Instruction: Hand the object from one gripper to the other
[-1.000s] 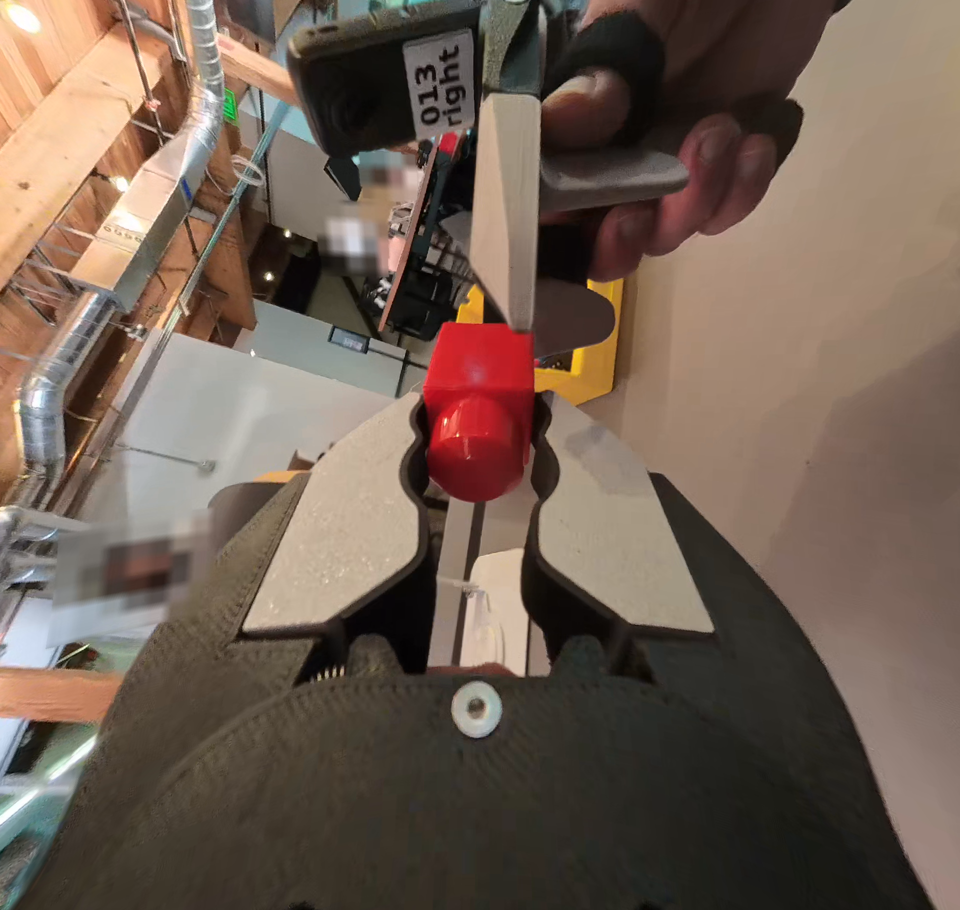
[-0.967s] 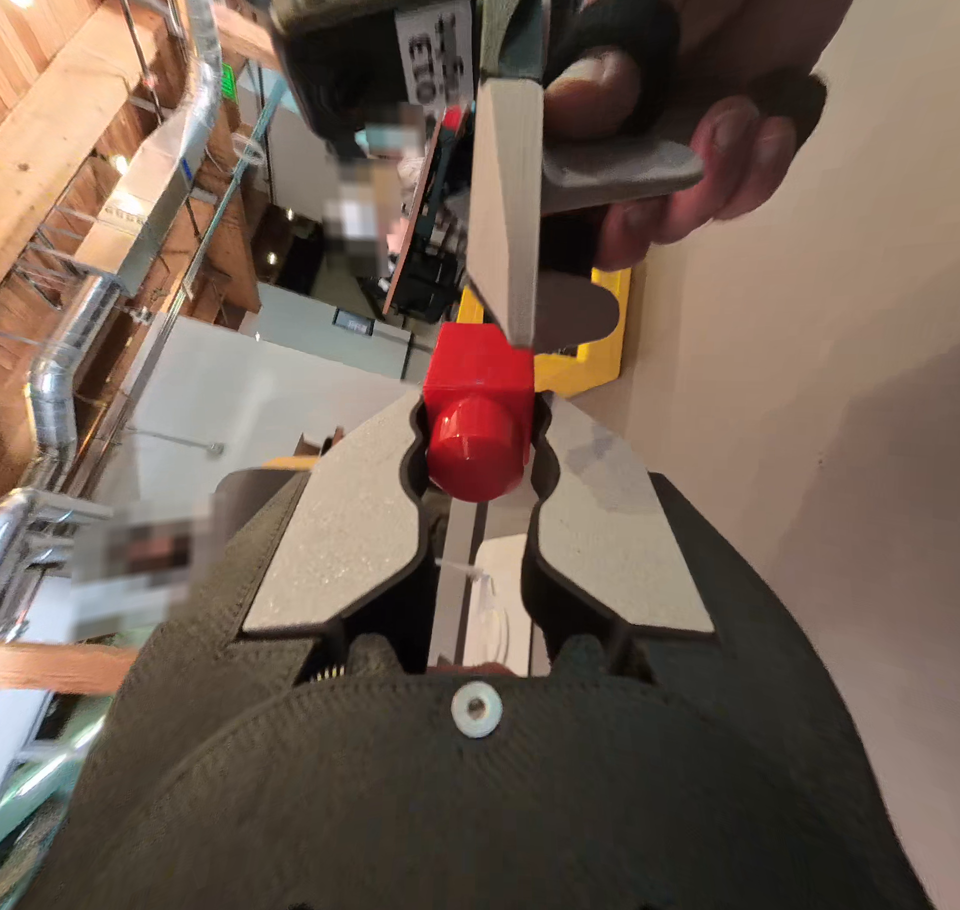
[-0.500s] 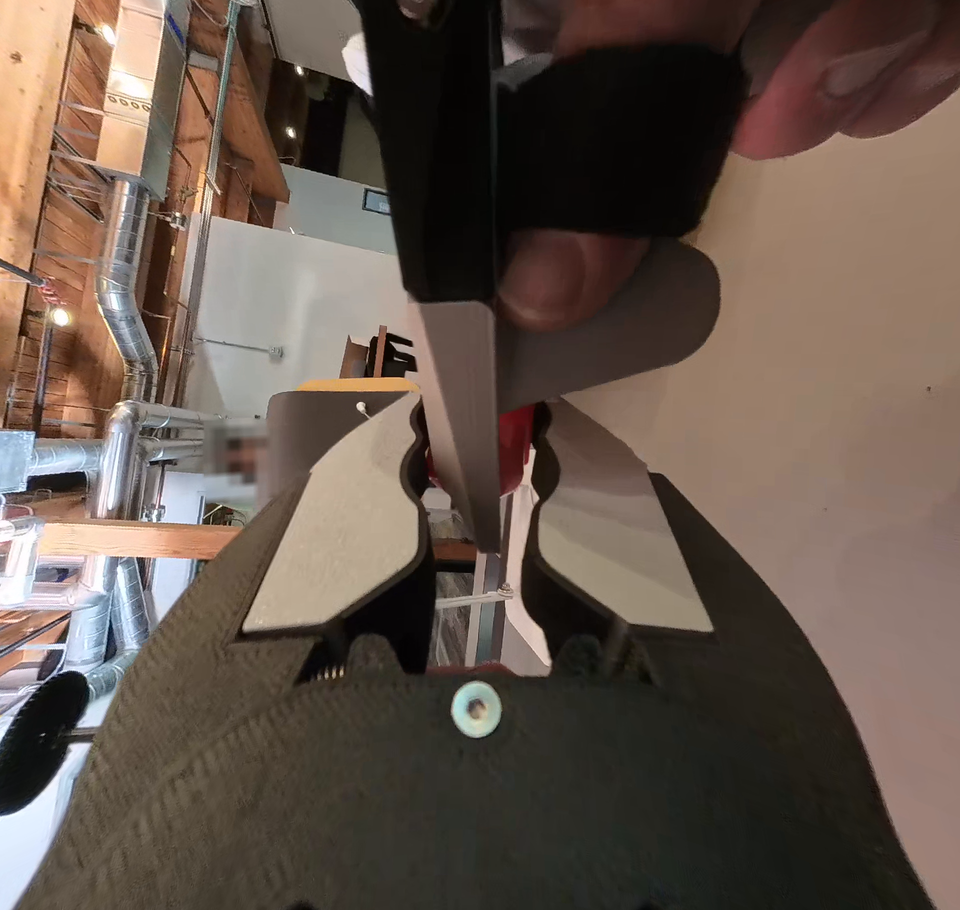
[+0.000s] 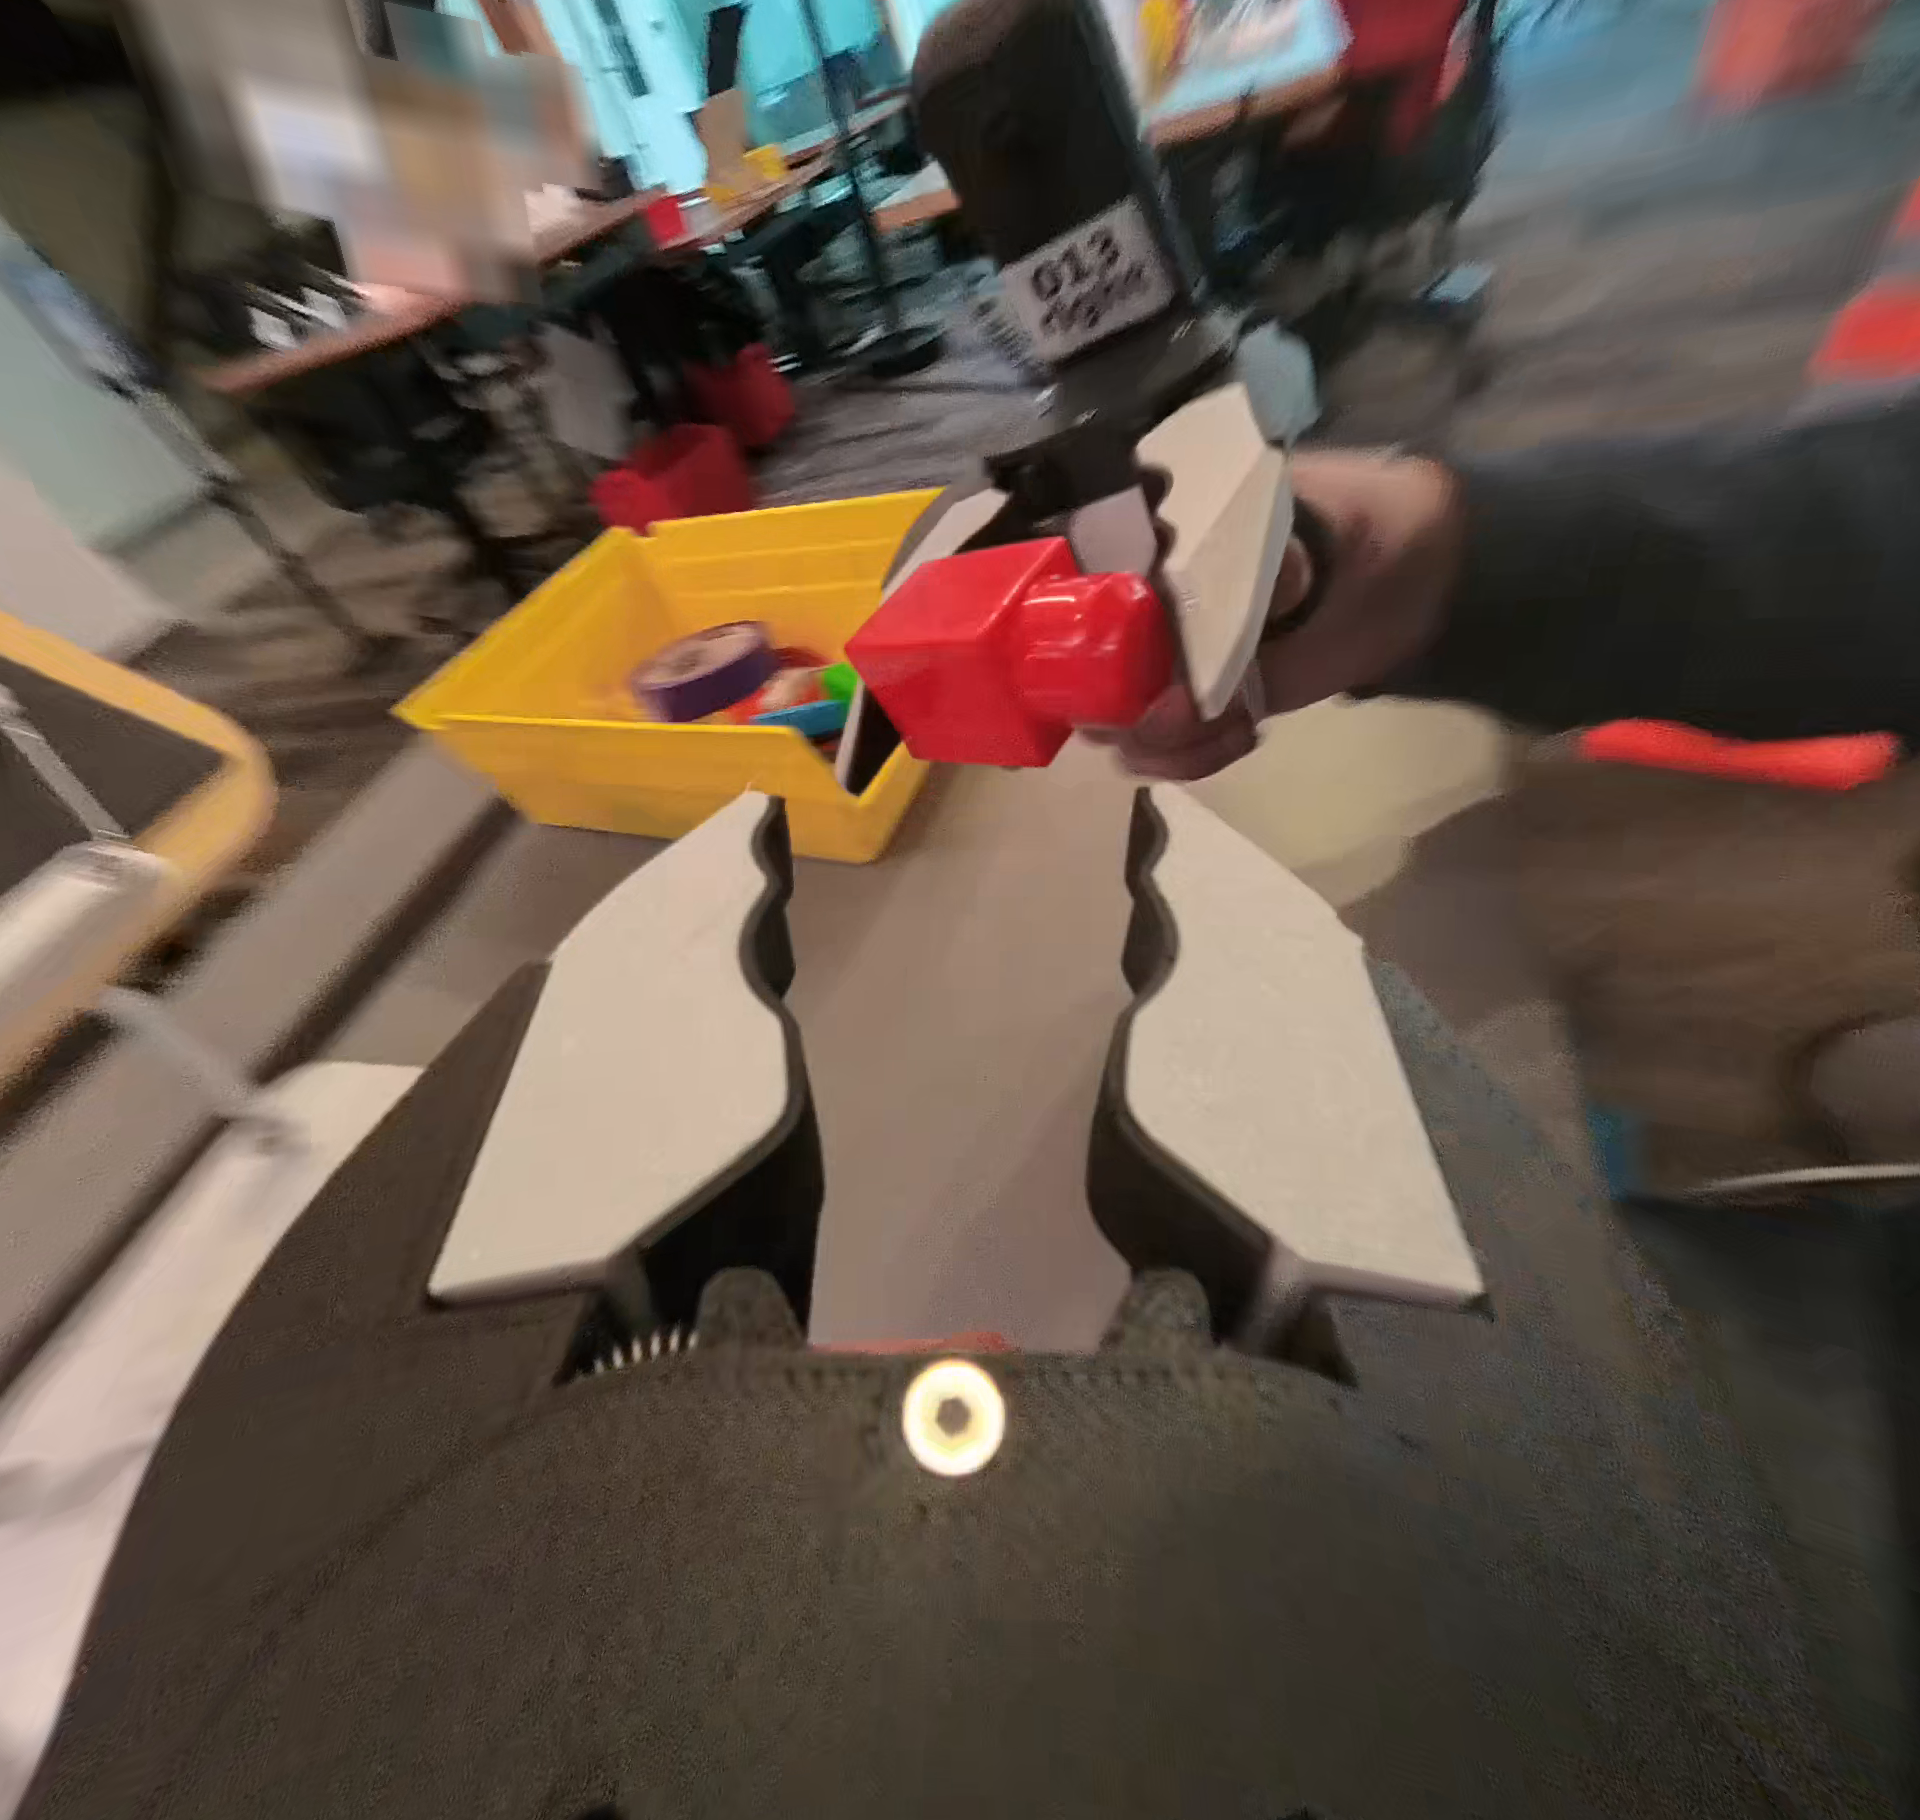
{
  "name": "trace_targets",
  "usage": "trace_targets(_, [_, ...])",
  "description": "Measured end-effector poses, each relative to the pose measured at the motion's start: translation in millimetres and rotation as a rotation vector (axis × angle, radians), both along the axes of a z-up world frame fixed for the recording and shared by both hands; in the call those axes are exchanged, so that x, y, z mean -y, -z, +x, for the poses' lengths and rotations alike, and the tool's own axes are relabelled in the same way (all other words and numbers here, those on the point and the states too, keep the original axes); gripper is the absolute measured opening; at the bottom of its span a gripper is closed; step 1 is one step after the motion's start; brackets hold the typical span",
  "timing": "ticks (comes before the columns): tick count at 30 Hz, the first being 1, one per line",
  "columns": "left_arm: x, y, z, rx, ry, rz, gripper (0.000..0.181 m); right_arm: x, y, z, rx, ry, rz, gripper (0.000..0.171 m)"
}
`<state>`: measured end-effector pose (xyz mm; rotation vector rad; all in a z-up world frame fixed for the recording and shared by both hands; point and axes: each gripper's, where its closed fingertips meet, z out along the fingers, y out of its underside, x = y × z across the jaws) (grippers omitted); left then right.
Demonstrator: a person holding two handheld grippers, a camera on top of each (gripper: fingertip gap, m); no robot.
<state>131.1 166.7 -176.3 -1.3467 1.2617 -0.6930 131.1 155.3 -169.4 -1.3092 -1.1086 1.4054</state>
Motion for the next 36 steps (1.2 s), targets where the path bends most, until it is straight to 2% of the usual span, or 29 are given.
trace_targets(4, [12.6,-4.2,3.4,0.195,0.189,-0.452,0.065,14.9,-3.5,2.7,-0.028,-0.16,0.063,0.069])
trace_targets(9, [29.6,0.4,18.7,0.366,0.394,-0.905,0.078,24.1,12.6,-1.9,0.093,-0.231,0.27,0.069])
trace_targets(12, [36.7,6.0,29.0,0.41,0.464,-1.072,0.076,30.6,22.4,-5.1,0.157,-0.277,0.365,0.069])
trace_targets(15, [39.7,8.0,35.4,0.449,0.501,-1.135,0.06,36.0,35.4,-8.6,0.248,-0.316,0.444,0.069])
trace_targets(17, [37.5,9.6,37.2,0.473,0.496,-1.157,0.041,36.5,42.5,-10.6,0.301,-0.317,0.49,0.069])
trace_targets(18, [37.1,10.3,37.3,0.481,0.498,-1.158,0.039,35.6,43.9,-10.9,0.317,-0.311,0.507,0.068])
trace_targets(21, [33.8,12.4,36.2,0.485,0.468,-1.142,0.038,29.0,47.2,-12.7,0.364,-0.255,0.527,0.07])
trace_targets(23, [28.1,15.0,35.2,0.465,0.407,-1.087,0.037,26.4,43.5,-12.4,0.372,-0.214,0.489,0.079])
trace_targets(27, [9.2,11.0,25.4,0.473,0.274,-0.927,0.037,4.1,38.3,-2.1,0.385,-0.018,0.298,0.085])
trace_targets(28, [4.0,10.0,22.0,0.476,0.236,-0.88,0.037,-2.2,38.4,1.8,0.381,0.041,0.245,0.078])
trace_targets(30, [-2.4,3.6,15.3,0.501,0.192,-0.79,0.037,-2.1,43.6,5.0,0.386,0.092,0.163,0.078])
trace_targets(31, [-4.0,-0.6,12.7,0.515,0.177,-0.742,0.036,-2.6,45.1,4.3,0.381,0.124,0.125,0.072])
trace_targets(32, [-4.8,-2.7,11.3,0.51,0.157,-0.692,0.037,-2.4,46.2,2.0,0.372,0.145,0.077,0.066])
trace_targets(36, [-3.1,-4.4,14.1,0.429,0.084,-0.501,0.037,0.0,48.2,-11.2,0.341,0.197,-0.006,0.059])
